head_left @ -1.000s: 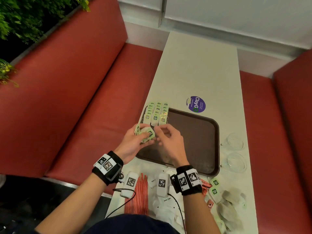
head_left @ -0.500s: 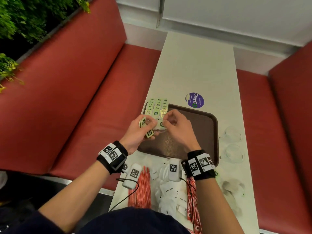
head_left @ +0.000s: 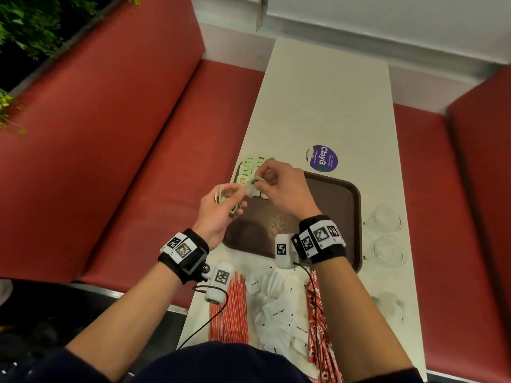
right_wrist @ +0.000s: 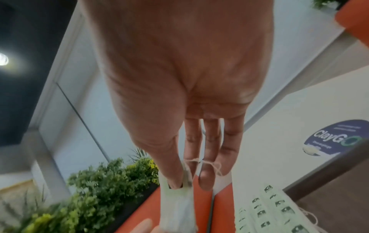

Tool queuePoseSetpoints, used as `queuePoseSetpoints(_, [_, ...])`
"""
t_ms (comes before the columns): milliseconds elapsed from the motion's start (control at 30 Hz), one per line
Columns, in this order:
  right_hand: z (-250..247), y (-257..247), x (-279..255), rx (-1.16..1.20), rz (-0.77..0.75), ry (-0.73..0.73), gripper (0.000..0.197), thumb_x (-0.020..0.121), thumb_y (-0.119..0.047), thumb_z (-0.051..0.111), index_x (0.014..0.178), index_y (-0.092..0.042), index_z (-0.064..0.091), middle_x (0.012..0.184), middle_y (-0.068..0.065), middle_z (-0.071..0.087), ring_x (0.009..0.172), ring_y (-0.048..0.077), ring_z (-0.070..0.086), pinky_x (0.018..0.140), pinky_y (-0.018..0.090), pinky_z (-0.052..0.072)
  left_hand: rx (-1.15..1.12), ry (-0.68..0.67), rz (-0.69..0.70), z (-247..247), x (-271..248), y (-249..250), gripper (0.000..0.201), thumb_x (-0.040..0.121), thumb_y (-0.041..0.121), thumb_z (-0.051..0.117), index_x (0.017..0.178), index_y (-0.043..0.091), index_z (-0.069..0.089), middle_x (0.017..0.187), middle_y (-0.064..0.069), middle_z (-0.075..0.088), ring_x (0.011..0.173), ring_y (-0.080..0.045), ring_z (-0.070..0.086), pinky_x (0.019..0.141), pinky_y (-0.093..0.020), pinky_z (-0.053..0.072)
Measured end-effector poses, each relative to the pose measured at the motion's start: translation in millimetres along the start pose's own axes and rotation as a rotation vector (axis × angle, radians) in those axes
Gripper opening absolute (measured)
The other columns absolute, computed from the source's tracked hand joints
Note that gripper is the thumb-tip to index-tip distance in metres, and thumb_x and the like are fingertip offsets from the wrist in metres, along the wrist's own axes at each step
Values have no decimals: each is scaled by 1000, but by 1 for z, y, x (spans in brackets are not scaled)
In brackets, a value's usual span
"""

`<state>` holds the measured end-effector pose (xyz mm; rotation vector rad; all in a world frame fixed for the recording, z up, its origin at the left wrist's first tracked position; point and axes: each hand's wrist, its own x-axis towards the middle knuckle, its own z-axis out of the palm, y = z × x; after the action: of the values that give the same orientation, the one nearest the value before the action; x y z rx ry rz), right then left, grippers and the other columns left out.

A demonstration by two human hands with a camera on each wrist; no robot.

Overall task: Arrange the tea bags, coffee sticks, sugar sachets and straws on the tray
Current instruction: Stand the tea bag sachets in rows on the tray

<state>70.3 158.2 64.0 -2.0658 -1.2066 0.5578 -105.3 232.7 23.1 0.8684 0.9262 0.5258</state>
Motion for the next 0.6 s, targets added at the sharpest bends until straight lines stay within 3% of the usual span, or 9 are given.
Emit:
queuePoseSetpoints(133, [14,18,30,-130,50,-10,14,95,-27,75,101,-36,66,103,-8,75,94,18,70,84,42,60,-157,81,-85,-19,13,0,16,100,6,74,115,5,69,101,-13,71,86,-21,73,75,-26,62])
queuePoseSetpoints(267, [39,34,50,-280,114,-160,15,97,-28,69,109,-35,65,113,-1,74,108,28,68,92,46,59,-195,73,-112,-38,16,-1,14,101,7,71,115,6,67,97,-15,69,87,-25,73,78,-30,64])
queuePoseSetpoints(433, [76,47,66,-273,126,-361,16,98,-27,76,111,-32,68,114,1,72,113,25,66,97,44,57,-188,83,-136,-47,21,-3,12,103,6,67,115,6,66,92,-15,70,86,-25,73,81,-31,64])
queuePoseSetpoints(600, [93,53,74,-237,170,-317,15,99,-26,72,112,-31,67,115,4,70,109,27,67,96,47,59,-210,76,-156,-43,19,-5,17,103,8,67,120,5,65,93,-14,71,84,-24,73,77,-30,64])
